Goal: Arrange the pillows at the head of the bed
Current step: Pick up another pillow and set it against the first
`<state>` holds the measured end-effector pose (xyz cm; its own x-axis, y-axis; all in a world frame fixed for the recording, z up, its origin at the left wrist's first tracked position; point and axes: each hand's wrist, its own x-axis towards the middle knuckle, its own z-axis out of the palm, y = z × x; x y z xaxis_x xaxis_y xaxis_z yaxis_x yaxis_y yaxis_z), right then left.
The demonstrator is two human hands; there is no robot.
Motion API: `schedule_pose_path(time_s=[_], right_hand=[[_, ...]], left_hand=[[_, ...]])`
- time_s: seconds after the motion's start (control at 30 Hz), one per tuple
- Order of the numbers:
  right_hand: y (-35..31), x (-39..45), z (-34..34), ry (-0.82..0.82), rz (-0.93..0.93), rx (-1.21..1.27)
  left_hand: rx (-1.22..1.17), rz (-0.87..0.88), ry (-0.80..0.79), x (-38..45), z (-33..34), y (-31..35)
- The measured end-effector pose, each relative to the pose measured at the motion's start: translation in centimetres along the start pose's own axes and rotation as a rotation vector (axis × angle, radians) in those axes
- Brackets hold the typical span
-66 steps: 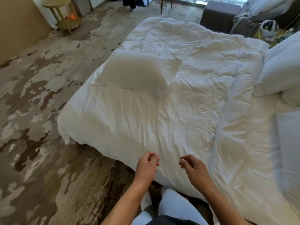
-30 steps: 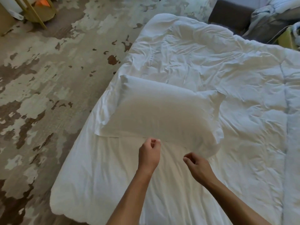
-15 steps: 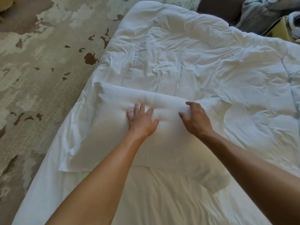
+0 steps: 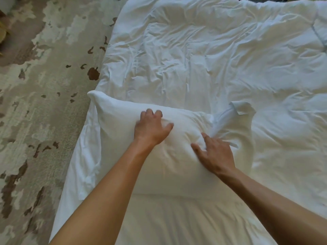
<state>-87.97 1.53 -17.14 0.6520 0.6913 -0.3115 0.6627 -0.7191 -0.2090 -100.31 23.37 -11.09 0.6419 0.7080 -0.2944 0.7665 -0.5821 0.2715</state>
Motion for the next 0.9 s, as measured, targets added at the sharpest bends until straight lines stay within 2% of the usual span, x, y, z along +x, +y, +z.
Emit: schedule_pose_path(time_s=[0.07, 0.23, 0.4, 0.53, 0.67, 0.73, 0.83, 0.9], right_hand=[[0.2, -3.3, 0.6, 0.007, -0.02, 0.024], [0.1, -10.5, 1.6, 0.0, -0.025, 0.071], [0.8, -16.2, 0.9, -0.11, -0.059, 0.063], [1.1, -17.1, -3.2, -0.195, -0.002, 0.098], [1.0, -18.2, -7.2, 0.036, -0.009, 0.169], [0.7, -18.9, -8.1, 0.074, -0.011, 0.142], [0.6, -20.0, -8.3, -0.067, -0.014, 0.089], [0.7, -21.1, -8.2, -0.101, -0.028, 0.042]], left_hand=[[0.056, 0.06, 0.06, 0.7, -0.5, 0.2], [0.241, 0.041, -0.157, -1.1, 0.7, -0.6], [0.302, 0.014, -0.13, -7.3, 1.1, -0.9], [0.313, 0.014, -0.145, -12.2, -0.3, -1.6], [0.261, -0.024, -0.187, -16.7, -1.7, -1.6], [0.237, -0.051, -0.212, -19.0, -2.1, -1.3], [0.209, -0.033, -0.205, -22.5, -2.0, -1.4], [0.195, 0.019, -0.151, -24.3, -2.1, -1.9]])
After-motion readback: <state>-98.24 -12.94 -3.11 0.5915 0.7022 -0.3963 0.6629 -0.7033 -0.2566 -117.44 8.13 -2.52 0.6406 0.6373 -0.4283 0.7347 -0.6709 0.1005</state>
